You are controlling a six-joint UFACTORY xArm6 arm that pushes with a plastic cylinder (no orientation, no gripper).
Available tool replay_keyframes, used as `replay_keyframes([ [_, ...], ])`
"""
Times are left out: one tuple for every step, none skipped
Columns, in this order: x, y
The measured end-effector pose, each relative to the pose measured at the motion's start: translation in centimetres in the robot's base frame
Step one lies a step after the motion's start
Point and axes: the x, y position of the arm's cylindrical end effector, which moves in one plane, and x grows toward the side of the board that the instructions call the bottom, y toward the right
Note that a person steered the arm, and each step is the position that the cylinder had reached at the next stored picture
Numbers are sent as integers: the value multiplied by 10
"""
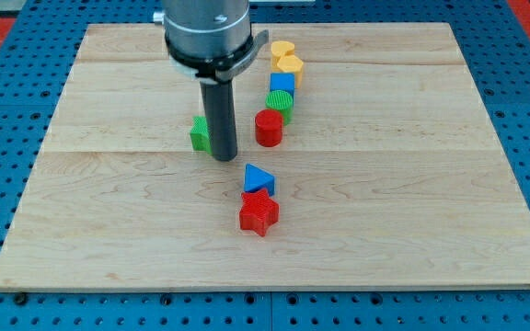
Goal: Move the green star to top left of the red circle
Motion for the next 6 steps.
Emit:
replay_keyframes([
  [-1,-55],
  [-39,-45],
  [-64,9],
  [-72,-23],
  [-29,-77],
  [-12,-24],
])
